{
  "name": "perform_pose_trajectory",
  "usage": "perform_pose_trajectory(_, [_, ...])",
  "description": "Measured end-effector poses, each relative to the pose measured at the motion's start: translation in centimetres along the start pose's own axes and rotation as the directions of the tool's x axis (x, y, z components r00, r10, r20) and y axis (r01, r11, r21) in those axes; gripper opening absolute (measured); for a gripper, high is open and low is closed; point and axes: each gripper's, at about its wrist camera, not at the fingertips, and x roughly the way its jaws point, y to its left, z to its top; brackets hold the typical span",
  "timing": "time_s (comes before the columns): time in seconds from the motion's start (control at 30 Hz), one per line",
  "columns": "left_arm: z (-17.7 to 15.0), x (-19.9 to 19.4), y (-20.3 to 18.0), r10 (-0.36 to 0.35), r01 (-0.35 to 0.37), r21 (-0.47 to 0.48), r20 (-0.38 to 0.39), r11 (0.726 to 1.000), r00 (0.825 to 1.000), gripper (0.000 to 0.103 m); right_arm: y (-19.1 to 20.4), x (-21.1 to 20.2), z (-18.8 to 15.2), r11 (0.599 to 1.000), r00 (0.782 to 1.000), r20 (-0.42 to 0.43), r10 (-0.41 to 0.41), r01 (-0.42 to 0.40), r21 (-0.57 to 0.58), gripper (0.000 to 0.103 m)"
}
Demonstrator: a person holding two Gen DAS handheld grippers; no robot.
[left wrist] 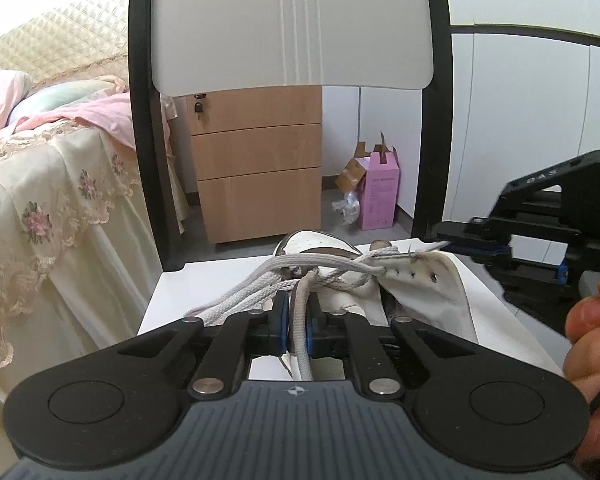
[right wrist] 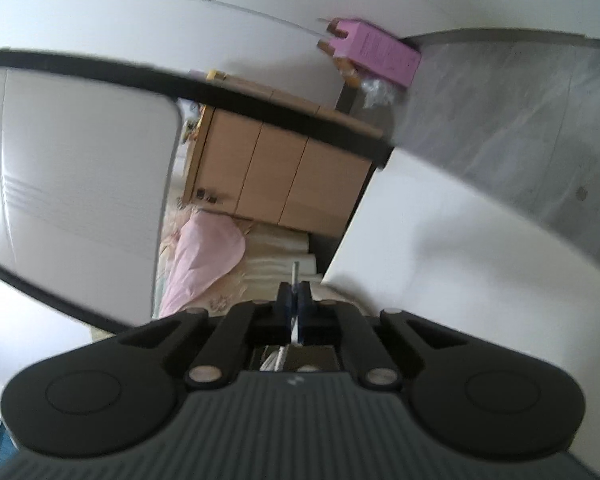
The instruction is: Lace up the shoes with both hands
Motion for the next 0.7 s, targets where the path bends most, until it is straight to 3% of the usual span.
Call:
perform_pose_trajectory(0.23, [0.0,0.0,-0.4,0.005,-0.005,0.01,-0.006,1.0,1.0,0.01,-0.9,-2.0,3.8,0.998,0.992,0.109,-0.062,0.064,-0.021,0.003])
perform_pose_trajectory(0.47, [0.2,0.1,-0.8,0.006,-0.006,0.012,-0.016,1.0,1.0,0.01,-3.1,-4.4,8.1,0.986,0.965,0.21,-0.158,0.167,-0.027,0.003])
perform_pose_trajectory(0.7, [0.0,0.1,-1.2,0.01,-0.009,0.028,-0.019,1.0,1.0,0.01,-3.6,-3.8,8.6,0.942,0.936,0.203,-0.288,0.315,-0.117,0.007])
